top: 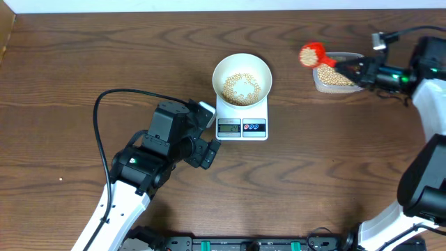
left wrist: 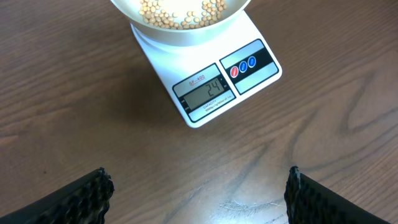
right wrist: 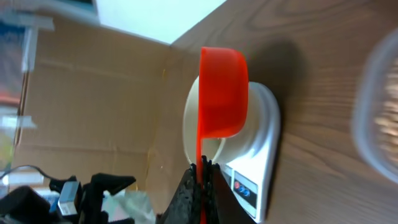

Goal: Scoop item into bowl and weigh 50g on scale
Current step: 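Carry the filled red scoop left over the white bowl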

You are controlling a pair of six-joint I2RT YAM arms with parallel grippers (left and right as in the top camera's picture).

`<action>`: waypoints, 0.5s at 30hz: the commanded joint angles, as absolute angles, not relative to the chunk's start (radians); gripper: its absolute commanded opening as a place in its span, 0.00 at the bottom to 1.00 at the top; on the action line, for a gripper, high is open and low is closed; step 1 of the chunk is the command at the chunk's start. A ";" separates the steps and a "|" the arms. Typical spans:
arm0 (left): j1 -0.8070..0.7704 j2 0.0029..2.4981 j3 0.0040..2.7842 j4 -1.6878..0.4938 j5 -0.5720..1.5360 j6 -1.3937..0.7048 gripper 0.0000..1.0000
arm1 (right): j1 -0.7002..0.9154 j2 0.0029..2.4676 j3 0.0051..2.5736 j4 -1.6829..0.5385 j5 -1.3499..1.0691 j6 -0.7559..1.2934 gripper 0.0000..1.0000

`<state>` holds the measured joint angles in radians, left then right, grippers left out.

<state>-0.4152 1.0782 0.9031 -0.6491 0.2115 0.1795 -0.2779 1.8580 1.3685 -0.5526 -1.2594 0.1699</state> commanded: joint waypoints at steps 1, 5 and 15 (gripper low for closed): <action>-0.418 1.077 0.899 -0.650 0.224 0.174 0.91 | -0.208 1.868 1.374 -0.479 -1.296 0.291 0.01; -0.418 1.077 0.899 -0.650 0.224 0.174 0.91 | -0.152 1.868 1.374 -0.339 -1.297 0.431 0.01; -0.418 1.077 0.899 -0.650 0.224 0.174 0.91 | -0.035 1.868 1.374 -0.116 -1.298 0.644 0.01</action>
